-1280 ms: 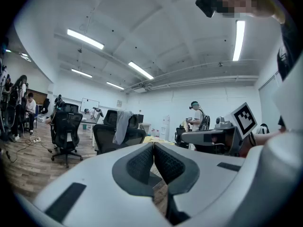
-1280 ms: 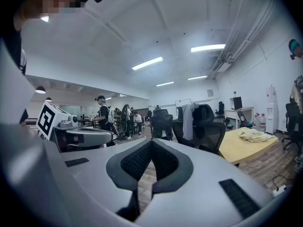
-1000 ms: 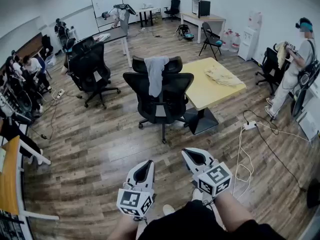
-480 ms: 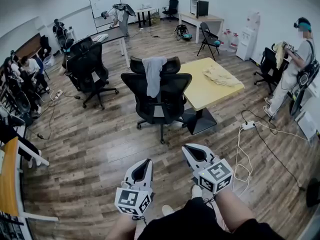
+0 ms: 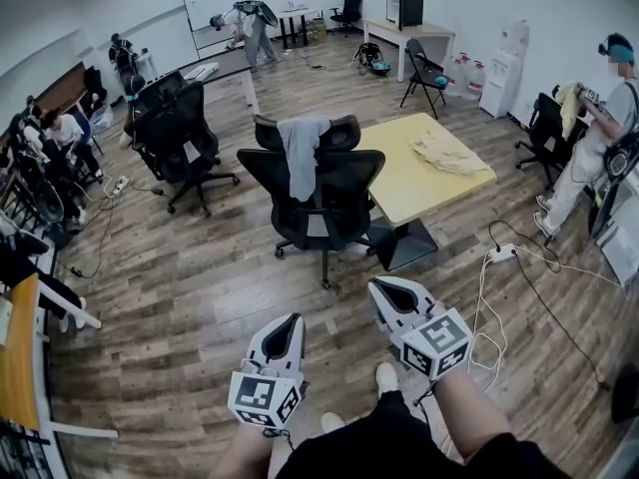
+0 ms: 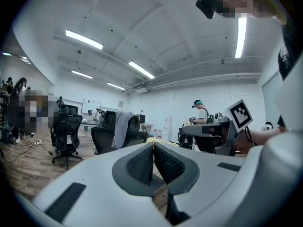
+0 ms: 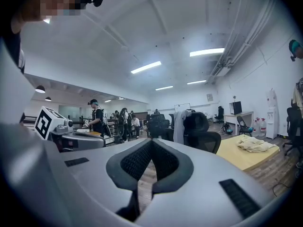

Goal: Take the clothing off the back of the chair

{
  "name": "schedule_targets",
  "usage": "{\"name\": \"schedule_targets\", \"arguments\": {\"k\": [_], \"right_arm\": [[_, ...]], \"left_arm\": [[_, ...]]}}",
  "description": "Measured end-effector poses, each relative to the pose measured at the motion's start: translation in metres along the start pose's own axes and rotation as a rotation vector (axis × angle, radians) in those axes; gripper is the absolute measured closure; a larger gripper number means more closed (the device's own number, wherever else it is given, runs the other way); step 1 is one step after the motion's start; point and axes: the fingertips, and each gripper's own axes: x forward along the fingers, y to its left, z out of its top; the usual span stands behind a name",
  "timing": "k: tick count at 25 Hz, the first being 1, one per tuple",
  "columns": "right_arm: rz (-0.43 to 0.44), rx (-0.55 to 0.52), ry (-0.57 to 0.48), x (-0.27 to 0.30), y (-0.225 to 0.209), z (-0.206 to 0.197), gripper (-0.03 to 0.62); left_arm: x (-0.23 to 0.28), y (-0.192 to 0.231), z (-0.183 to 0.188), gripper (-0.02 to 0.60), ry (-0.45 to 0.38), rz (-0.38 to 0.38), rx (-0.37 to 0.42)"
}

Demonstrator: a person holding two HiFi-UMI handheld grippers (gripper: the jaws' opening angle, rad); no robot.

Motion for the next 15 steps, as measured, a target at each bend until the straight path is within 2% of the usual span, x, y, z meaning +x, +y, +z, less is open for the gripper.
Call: {"name": "schedule_targets", "arguments": {"k": [15], "right_arm": [[0.063, 0.006, -0.012, 0.042, -0.113, 0.024, 0.582]], "left_arm": [[0.112, 0.005, 0.023, 0.563, -0.001, 0.085, 0.002]]}}
